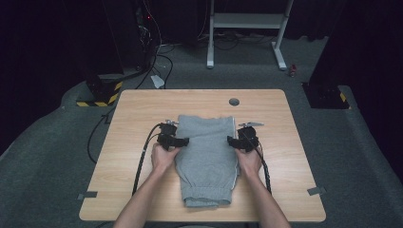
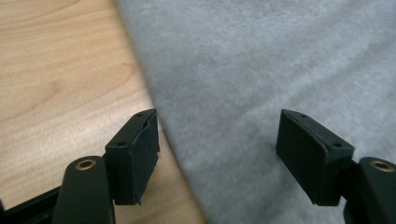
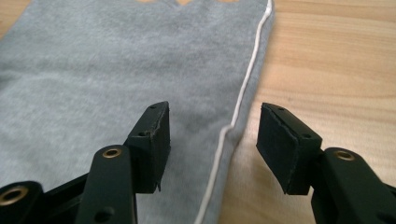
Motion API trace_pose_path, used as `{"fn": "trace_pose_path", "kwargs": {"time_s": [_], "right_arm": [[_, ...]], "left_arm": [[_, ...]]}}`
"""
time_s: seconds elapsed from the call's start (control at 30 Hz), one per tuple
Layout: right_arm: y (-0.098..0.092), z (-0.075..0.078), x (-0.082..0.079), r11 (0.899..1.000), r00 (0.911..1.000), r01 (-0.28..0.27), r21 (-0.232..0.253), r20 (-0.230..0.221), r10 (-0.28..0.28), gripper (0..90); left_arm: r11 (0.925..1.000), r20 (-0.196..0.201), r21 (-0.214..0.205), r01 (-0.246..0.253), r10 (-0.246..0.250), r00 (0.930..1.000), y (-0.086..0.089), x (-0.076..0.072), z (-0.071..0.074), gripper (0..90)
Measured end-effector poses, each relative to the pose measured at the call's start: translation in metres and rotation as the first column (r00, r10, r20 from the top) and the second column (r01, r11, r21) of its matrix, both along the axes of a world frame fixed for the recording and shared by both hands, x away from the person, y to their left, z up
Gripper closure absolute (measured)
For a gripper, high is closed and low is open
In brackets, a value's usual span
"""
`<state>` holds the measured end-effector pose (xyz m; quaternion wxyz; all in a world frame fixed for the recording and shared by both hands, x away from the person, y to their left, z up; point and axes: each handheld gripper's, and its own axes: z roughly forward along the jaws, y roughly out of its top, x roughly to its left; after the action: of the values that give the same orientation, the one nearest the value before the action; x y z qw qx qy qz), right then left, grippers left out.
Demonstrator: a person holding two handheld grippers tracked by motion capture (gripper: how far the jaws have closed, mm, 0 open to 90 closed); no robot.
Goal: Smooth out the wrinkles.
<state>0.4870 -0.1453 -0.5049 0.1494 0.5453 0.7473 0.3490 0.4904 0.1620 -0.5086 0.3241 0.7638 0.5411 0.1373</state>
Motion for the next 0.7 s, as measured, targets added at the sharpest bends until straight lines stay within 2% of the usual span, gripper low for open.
{"fn": "trace_pose_path", "kwargs": {"time_s": [0.07,0.1,0.23,0.27,0.33,0.43,0.47,0.57,0.7], "right_arm": [[0.002,0.000,0.003,1.000,0.9998,0.009,-0.012,0.016,-0.008,44.2],[0.004,-0.001,0.005,1.000,0.9999,0.012,-0.012,-0.003,-0.012,43.8],[0.009,-0.002,0.014,0.999,0.9995,0.026,-0.036,-0.015,-0.026,44.6],[0.010,-0.003,0.015,0.998,0.9995,0.029,-0.048,-0.009,-0.029,44.8],[0.015,-0.006,0.018,0.996,0.9993,0.026,-0.084,-0.026,-0.028,45.0],[0.023,-0.006,0.021,0.990,0.9997,0.003,-0.138,-0.024,-0.006,46.7],[0.025,-0.005,0.022,0.987,0.9997,-0.014,-0.161,-0.020,0.011,48.6],[0.027,-0.005,0.022,0.987,0.9990,-0.044,-0.156,-0.013,0.042,56.4],[0.030,-0.004,0.020,0.980,0.9945,-0.105,-0.167,-0.020,0.103,73.3]], "left_arm": [[0.9998,-0.007,-0.004,-0.017,0.017,0.9998,-0.001,0.003,-0.002,29.7],[0.9998,-0.007,0.011,-0.018,0.018,0.9998,-0.002,0.004,-0.001,29.2],[0.9988,0.001,0.048,0.005,-0.005,1.0000,-0.012,0.007,-0.002,29.4],[0.9979,0.005,0.065,0.006,-0.006,1.0000,-0.015,0.008,-0.002,29.6],[0.9929,0.027,0.119,0.010,-0.014,0.9995,-0.021,0.009,-0.003,29.9],[0.9926,0.040,0.119,0.025,-0.030,0.9988,-0.021,0.008,-0.004,32.5],[0.9924,0.039,0.119,0.029,-0.033,0.9987,-0.021,0.008,-0.003,33.5],[0.9918,0.024,0.121,0.040,-0.043,0.9988,-0.019,0.008,-0.001,42.8],[0.9900,0.025,0.115,0.081,-0.084,0.9961,-0.021,0.005,0.000,56.9]]}}
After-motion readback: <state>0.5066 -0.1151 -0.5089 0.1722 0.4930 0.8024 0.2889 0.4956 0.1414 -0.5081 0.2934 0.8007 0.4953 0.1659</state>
